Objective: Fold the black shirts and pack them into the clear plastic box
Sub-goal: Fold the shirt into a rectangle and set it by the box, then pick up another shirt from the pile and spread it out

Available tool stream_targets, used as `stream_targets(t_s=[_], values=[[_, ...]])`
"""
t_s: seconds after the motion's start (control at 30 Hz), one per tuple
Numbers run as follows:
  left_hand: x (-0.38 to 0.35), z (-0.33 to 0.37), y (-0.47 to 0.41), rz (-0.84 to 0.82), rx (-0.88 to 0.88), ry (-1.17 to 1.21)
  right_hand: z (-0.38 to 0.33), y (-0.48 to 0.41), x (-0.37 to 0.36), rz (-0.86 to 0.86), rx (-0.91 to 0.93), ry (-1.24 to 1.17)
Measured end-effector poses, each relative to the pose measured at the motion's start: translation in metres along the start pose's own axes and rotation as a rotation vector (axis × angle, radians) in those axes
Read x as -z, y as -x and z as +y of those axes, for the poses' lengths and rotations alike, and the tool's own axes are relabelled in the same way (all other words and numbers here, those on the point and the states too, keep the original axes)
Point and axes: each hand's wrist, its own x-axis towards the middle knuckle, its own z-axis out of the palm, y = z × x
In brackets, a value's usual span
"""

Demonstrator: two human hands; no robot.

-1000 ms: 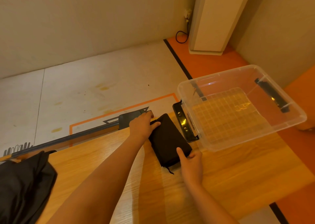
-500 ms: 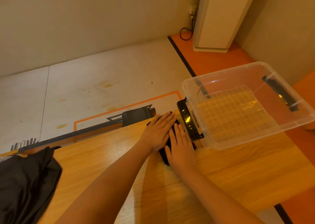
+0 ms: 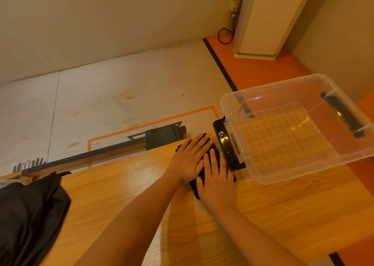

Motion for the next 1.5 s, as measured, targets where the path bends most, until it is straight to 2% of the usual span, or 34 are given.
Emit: stream_targets(t_s=[0.07, 0.17, 0.23, 0.33, 0.53, 0.8, 0.93, 1.1, 1.33, 1.5], values=[[-0.002, 0.006, 0.013, 0.095, 0.161, 0.052, 0.000, 0.000, 0.002, -0.017, 0.004, 0.006], [-0.009, 0.029, 0.047, 0.278, 0.601, 0.371, 0.001, 0.002, 0.003, -0.010, 0.047, 0.005], [-0.013, 0.050, 0.060, 0.329, 0.771, 0.578, 0.005, 0.005, 0.005, 0.003, 0.135, 0.025], [-0.011, 0.070, 0.057, 0.390, 0.861, 0.813, 0.014, 0.010, 0.010, 0.006, 0.257, 0.076], [-0.001, 0.070, 0.037, 0.313, 0.814, 1.021, 0.018, 0.014, 0.006, -0.077, 0.189, 0.061], [0.004, 0.043, 0.006, 0.217, 0.763, 0.987, 0.007, -0.015, -0.004, -0.038, 0.061, 0.032], [0.009, 0.041, 0.014, 0.228, 0.734, 1.003, 0.006, -0.015, -0.001, -0.043, 0.049, 0.019], [0.017, 0.030, 0.053, 0.283, 0.780, 0.782, -0.012, -0.015, 0.010, -0.059, 0.006, 0.013], [0.044, -0.014, 0.146, 0.334, 0.754, 0.404, -0.071, 0.005, 0.026, -0.087, 0.229, 0.007], [0.080, -0.043, 0.230, 0.400, 0.804, 0.196, -0.145, 0.039, 0.040, -0.161, 0.369, -0.016]])
